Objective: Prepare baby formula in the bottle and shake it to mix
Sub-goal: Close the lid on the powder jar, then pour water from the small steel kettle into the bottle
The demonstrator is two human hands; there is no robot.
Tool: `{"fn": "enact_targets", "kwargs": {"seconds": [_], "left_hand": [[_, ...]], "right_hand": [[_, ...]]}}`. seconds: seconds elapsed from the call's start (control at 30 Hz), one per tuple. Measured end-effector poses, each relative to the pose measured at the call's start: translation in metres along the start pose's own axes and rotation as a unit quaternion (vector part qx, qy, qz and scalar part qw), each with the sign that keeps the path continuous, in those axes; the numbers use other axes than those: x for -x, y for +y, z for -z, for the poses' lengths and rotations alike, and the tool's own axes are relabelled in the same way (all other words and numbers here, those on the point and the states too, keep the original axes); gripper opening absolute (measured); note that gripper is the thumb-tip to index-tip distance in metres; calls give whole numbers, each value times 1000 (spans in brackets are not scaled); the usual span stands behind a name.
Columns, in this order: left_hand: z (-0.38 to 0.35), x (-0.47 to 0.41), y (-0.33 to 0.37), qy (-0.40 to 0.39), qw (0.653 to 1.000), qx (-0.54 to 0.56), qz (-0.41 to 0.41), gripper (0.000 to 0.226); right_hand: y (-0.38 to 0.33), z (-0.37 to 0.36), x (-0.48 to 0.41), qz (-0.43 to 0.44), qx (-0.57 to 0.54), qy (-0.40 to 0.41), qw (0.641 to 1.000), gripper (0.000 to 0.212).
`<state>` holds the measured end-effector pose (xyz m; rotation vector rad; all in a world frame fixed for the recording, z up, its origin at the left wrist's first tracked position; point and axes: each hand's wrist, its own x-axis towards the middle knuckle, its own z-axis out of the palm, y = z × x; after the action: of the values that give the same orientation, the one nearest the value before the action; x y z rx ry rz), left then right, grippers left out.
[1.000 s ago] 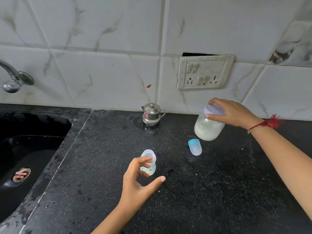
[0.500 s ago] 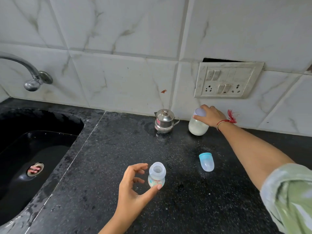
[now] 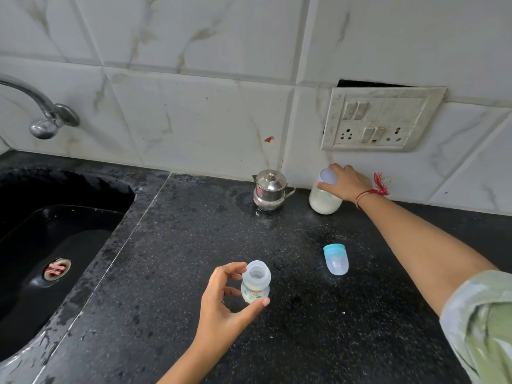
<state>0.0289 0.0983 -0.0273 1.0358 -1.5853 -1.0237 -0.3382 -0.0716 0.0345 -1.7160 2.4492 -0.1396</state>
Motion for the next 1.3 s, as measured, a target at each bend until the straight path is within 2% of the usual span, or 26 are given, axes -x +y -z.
{"fn": "enact_targets", "kwargs": {"seconds": [0.1, 0.17, 0.27, 0.33, 0.4, 0.5, 0.6, 0.73, 0.97, 1.13, 1.23, 1.3], "left_hand": [[0, -2, -1, 7, 1000, 5, 3, 53], [0, -3, -2, 10, 1000, 7, 6, 54], [0, -4, -4, 13, 1000, 6, 11, 56], [-1, -4, -6, 12, 1000, 0, 18, 57], [-2, -4, -8, 8, 1000, -8, 24, 60], [-5, -5, -13, -7, 999, -27, 36, 66], [-7, -7, -15, -23, 998, -38, 47, 69], [-7, -10, -17, -32, 997, -33, 58, 72], [-7, -11, -19, -44, 996, -33, 71, 75], [-8, -10, -19, -52, 995, -27, 77, 75], [-8, -8, -18, -52, 995, -21, 81, 76], [-7, -7, -18, -53, 995, -20, 81, 77]], "right_hand": [[-4, 4, 8, -12, 29, -4, 1000, 84], [-9, 9, 16, -2, 58, 58, 997, 84], [-25, 17, 26, 90, 72, 186, 976, 68], [-39, 19, 30, 152, 37, 205, 966, 53], [-52, 14, 33, 170, -30, 180, 968, 44], [-68, -2, 35, 125, -173, 89, 973, 41], [-75, -21, 35, 61, -295, 18, 953, 43], [-76, -41, 33, 1, -374, -30, 927, 50], [-82, -52, 26, -4, -348, -38, 937, 45], [-84, -46, 43, -1, -301, 13, 953, 62], [-73, -42, 76, -1, -156, 42, 987, 78], [-62, -40, 98, -3, -55, -10, 998, 83]]}}
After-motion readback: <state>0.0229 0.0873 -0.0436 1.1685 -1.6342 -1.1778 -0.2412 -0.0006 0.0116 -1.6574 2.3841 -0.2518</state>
